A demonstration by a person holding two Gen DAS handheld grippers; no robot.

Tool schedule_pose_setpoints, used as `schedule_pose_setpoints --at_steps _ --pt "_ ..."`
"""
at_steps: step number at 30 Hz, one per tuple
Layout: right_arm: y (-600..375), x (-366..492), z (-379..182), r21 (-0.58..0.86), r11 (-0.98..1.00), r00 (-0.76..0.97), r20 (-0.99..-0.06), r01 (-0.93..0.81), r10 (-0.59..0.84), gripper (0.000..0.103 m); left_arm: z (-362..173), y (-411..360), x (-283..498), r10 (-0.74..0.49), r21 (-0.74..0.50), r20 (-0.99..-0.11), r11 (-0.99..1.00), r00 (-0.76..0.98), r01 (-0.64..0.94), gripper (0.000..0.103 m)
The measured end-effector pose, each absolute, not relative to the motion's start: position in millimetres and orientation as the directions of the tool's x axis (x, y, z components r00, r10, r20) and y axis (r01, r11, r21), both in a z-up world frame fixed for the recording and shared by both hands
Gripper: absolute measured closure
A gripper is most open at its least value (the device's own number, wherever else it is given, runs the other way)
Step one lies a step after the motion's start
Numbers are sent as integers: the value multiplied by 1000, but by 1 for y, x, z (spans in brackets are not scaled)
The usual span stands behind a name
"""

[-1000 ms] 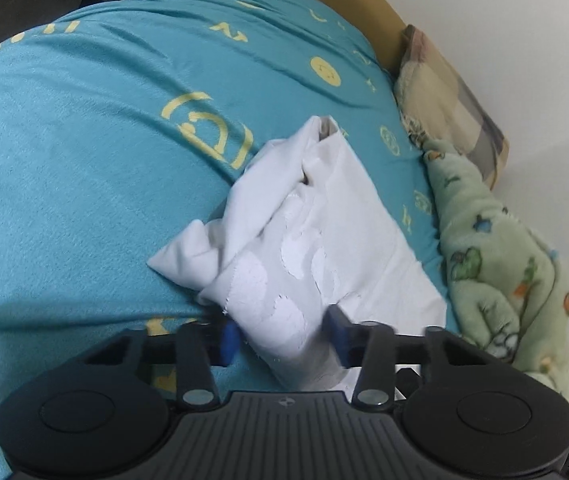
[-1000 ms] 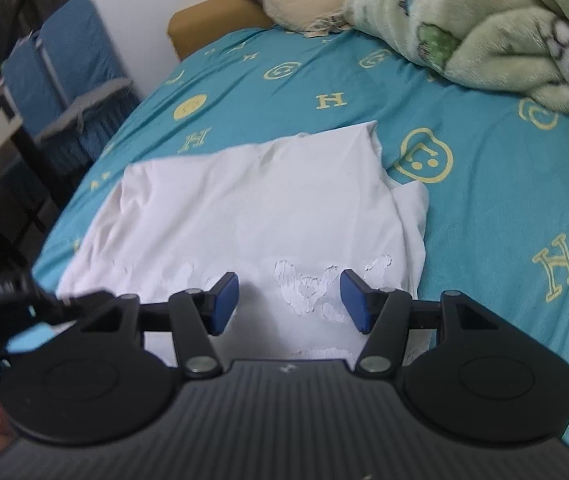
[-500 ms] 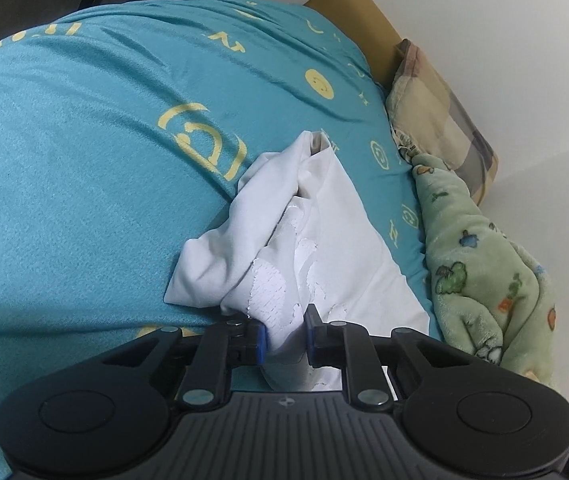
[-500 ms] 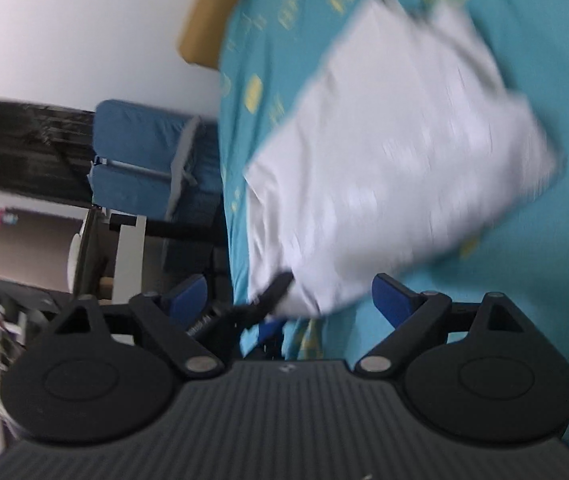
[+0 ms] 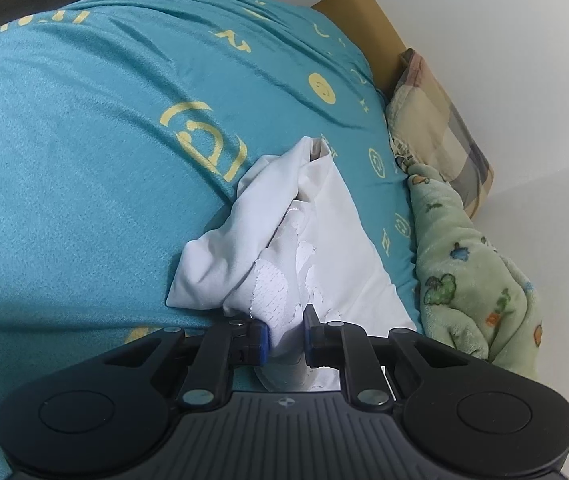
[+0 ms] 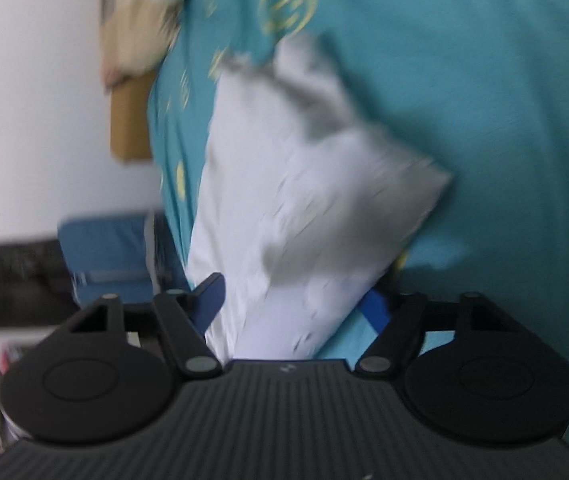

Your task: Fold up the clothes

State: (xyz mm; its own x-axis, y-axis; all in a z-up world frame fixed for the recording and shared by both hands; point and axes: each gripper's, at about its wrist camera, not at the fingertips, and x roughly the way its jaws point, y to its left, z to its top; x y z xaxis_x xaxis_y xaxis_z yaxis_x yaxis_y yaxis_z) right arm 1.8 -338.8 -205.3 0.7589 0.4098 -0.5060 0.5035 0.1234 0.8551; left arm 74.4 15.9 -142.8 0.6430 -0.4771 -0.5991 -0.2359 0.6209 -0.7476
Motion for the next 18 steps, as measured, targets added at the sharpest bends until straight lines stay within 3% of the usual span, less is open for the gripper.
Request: schedule_pose_setpoints --at_steps 6,18 --pt "-344 -6 -206 829 105 767 -550 549 332 56 -143 16 77 -481 -751 -599 614 640 -242 87" --pt "-344 -8 -193 818 236 768 -574 524 284 77 -139 16 79 -492 -757 -580 620 650 -207 88"
